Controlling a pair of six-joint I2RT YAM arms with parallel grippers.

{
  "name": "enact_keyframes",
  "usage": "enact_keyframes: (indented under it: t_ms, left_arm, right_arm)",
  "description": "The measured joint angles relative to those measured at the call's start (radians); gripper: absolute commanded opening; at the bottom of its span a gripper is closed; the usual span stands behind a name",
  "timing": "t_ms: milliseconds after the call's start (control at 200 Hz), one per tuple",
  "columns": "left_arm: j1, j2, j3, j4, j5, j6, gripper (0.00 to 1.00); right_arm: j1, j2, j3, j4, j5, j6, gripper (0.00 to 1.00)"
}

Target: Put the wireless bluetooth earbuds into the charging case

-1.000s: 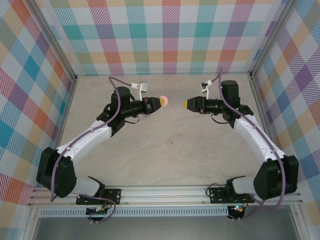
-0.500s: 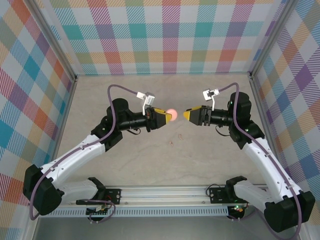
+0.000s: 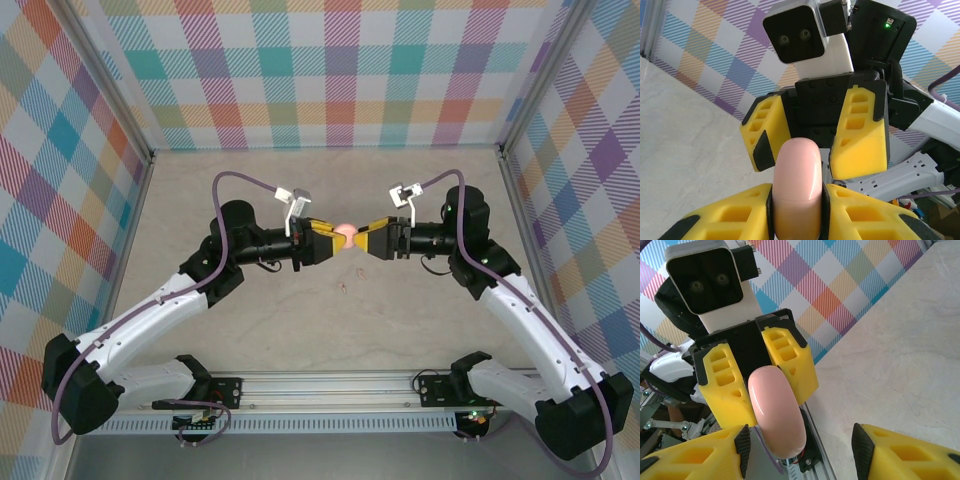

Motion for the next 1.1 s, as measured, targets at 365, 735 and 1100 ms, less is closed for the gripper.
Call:
enact_keyframes:
  t_ms: [365,735,1100]
  left_arm:
    - [-0.008,-0.001,0.001,-0.001,0.004,0.005,0.3]
    - [-0.016,-0.001,0.008,-0.009,0.006,0.004,0.3]
    - [-0.017,-0.001,0.022,-0.023,0.0,0.008,0.38]
  right_arm:
    - [0.039,0.001,0.011,0.007,-0.007,-0.007,0.45]
    - [0.058,0.011,0.026,0.008,-0.006,-0.034,0.26]
    - [0.06,0.003,0.051,-0.043,0.025,-0.068,0.19]
